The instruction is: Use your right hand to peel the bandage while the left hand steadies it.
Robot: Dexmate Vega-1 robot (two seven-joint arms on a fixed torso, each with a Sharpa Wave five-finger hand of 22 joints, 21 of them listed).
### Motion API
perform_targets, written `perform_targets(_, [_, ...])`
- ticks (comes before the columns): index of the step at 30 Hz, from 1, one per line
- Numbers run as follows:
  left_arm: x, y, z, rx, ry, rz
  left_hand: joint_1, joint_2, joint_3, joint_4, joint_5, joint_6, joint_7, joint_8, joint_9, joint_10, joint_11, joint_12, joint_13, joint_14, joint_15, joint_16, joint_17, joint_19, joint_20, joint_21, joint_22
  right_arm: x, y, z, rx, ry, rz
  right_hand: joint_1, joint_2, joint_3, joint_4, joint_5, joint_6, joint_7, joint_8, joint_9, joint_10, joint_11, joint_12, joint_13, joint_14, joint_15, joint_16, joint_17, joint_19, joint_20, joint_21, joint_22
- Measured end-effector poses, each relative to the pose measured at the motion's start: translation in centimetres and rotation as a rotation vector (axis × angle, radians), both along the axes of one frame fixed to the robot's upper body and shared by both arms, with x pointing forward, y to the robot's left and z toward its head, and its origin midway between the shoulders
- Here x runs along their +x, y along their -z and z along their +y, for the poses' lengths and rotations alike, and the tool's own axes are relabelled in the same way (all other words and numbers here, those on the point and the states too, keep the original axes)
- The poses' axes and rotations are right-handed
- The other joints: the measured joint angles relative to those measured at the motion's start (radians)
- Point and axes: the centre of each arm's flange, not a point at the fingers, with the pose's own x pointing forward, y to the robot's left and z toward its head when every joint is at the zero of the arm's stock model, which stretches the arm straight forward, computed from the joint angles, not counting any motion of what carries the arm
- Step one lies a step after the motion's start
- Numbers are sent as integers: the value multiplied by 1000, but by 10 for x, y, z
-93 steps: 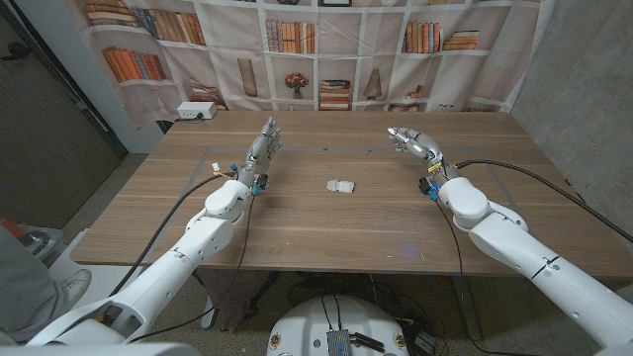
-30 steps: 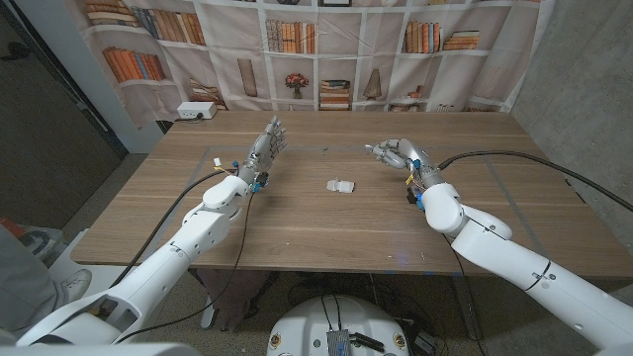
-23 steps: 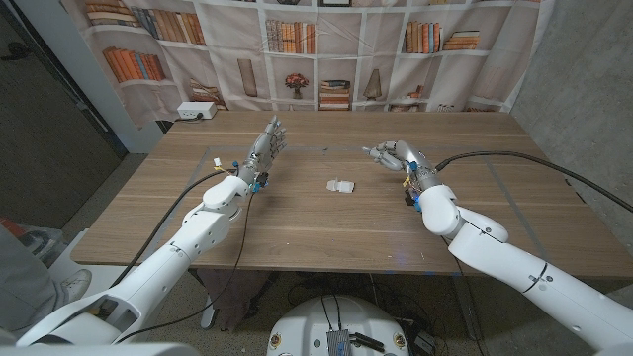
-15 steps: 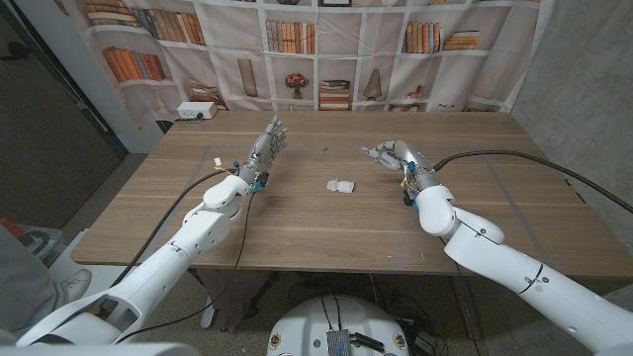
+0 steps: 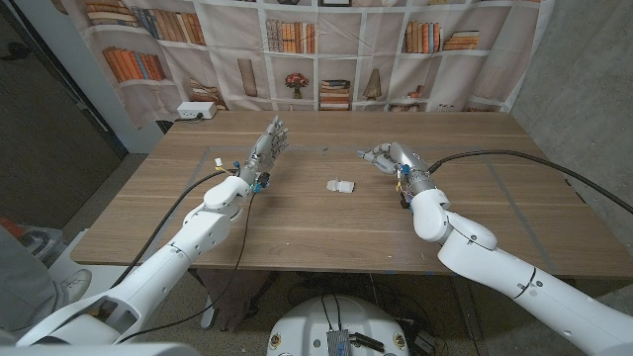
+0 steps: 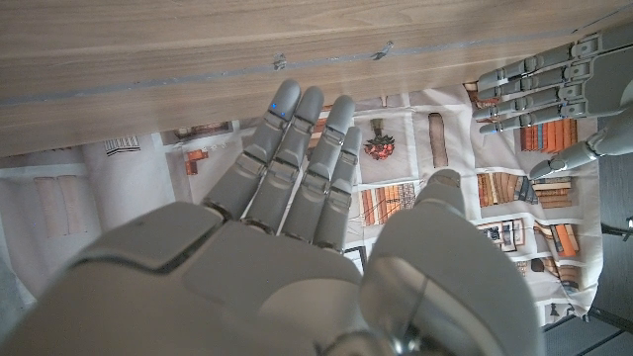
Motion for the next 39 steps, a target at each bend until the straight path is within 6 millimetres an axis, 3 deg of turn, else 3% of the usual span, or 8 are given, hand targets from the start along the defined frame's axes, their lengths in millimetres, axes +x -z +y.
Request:
perform_targets(6, [-2,3,0,-6,-3,3,0,0,0,0,0,0,0,0,0,0,0,0,0,0,0,0,0,0,0,0,0,-1,2,4,-39,18,-2,-25,-8,-11,11,0,65,-34,10,1,34,-27,-1,0,18,-7,0,7,0,0,12,0])
perform_targets(12, [-3,5,0,-11,-3,5,0,0,0,0,0,4,4,0,0,3,-3,0,2,0,0,0,0,0,0,0,0,-2,4,6,-81,44,-2,-28,-4,-11,11,0,83,-22,10,1,42,-43,-1,0,31,-9,0,9,0,0,23,0])
perform_targets(16, [-3,5,0,-12,-4,5,0,0,0,0,0,4,4,0,0,3,-3,0,5,0,0,0,0,0,0,0,0,-2,5,7,-105,61,-7,-28,-4,-11,11,8,96,-16,10,1,64,-34,-1,0,51,-16,0,9,10,1,29,0])
perform_targets(29, [-5,3,0,-13,-4,0,0,0,0,0,0,7,0,0,0,5,0,0,5,0,0,0,0,0,0,0,0,-2,4,8,-166,111,-20,-28,-4,-14,9,8,137,-24,18,1,110,-45,7,0,90,-29,8,14,30,-6,49,1])
perform_targets(31, [-5,3,0,-12,-4,-2,0,0,0,0,0,7,0,0,0,8,3,0,5,0,0,0,0,0,0,0,0,-1,8,20,-177,99,-14,-28,-4,-14,9,8,137,-24,18,1,113,-44,7,0,100,-32,8,16,33,-3,55,4])
perform_targets(39, [-6,3,0,-15,-2,-3,0,0,0,0,0,7,0,0,0,8,3,0,5,0,0,0,0,0,0,0,0,-1,9,24,-200,112,-13,-24,-9,-20,3,8,153,-8,18,1,137,-41,7,0,118,-39,14,19,41,-5,67,5])
